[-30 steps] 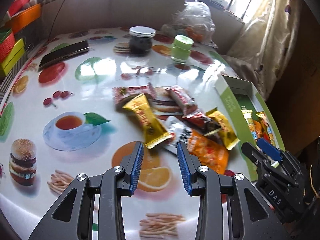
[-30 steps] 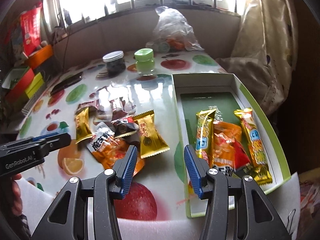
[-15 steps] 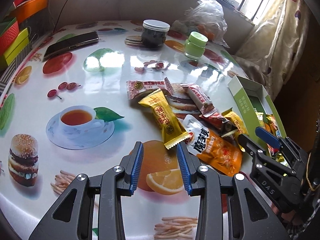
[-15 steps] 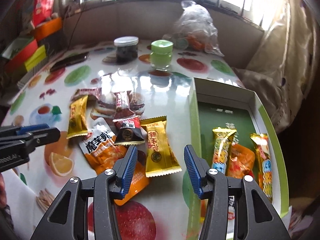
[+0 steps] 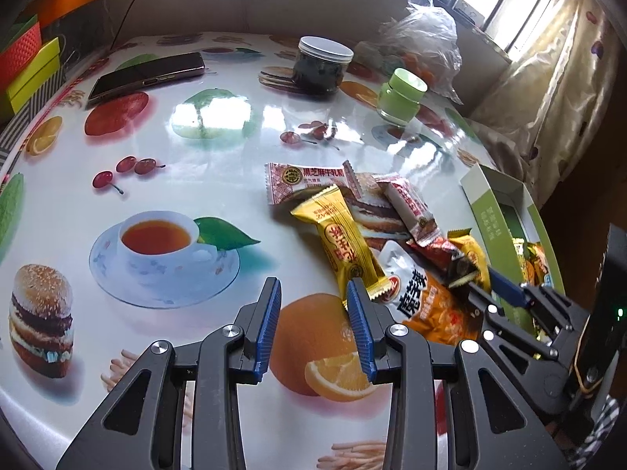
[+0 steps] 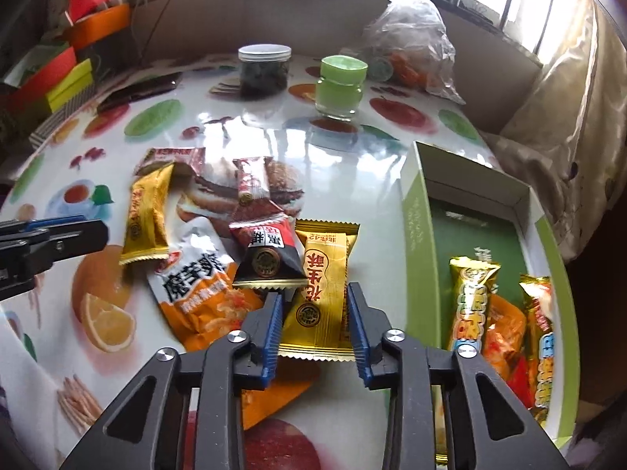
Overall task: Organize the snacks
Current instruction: 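Grasp a yellow square cake packet with the right gripper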
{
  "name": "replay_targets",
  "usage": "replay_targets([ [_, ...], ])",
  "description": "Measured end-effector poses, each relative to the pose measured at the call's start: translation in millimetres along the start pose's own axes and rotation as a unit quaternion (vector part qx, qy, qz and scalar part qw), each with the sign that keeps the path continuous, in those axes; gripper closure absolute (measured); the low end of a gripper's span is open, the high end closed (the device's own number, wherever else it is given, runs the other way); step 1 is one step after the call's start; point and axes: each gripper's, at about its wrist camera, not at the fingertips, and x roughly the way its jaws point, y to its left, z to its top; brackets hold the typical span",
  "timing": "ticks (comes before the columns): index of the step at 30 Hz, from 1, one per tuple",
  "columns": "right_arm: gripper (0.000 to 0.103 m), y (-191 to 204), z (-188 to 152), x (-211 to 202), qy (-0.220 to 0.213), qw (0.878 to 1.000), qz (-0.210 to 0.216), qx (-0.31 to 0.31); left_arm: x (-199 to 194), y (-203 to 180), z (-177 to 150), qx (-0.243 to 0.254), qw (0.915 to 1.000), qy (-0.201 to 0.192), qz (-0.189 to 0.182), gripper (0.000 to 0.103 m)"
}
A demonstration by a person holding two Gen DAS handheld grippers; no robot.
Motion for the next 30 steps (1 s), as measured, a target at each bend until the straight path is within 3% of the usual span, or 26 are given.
replay_targets([
  [12, 0.076, 31.4, -11.4, -12.1, 0.003, 0.998, 0.066, 0.013, 8.7, -6.0, 14.7, -0.007, 0.9999, -0.001, -0.008, 0.067],
  [18, 0.077, 28.6, -18.5, -16.9, 0.002, 0.999, 0.043, 0.016, 18.0, -11.8, 17.3, 0.006, 0.9999, 0.009, -0.001, 0.067],
  [30, 0.077, 7.4, -26.8, -20.3, -0.002, 0.998, 0.039, 0.054, 33.1, -20.6, 19.3, 0.030, 0.9991, 0.016, 0.024, 0.067],
])
